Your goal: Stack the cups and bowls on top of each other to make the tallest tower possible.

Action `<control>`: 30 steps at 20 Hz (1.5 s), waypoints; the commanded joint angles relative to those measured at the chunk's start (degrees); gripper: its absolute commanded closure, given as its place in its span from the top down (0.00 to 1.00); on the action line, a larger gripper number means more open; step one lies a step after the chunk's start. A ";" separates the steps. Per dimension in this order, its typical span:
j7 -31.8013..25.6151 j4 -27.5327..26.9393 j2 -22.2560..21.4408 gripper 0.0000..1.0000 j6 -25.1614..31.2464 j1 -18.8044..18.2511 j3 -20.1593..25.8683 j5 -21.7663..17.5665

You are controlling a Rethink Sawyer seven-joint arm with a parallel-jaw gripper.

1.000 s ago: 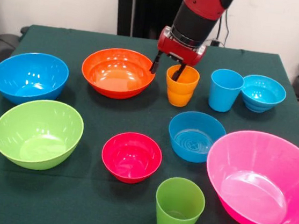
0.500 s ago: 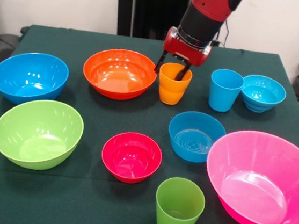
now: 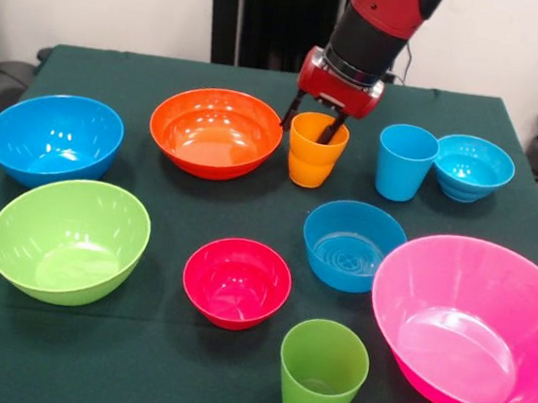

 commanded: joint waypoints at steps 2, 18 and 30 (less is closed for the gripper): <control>7.64 -3.47 0.24 1.00 3.60 -0.18 3.76 1.90; 4.57 -1.01 -1.78 1.00 1.62 -5.42 6.34 -0.81; 3.69 -0.63 -2.51 1.00 2.75 -7.08 7.62 -1.58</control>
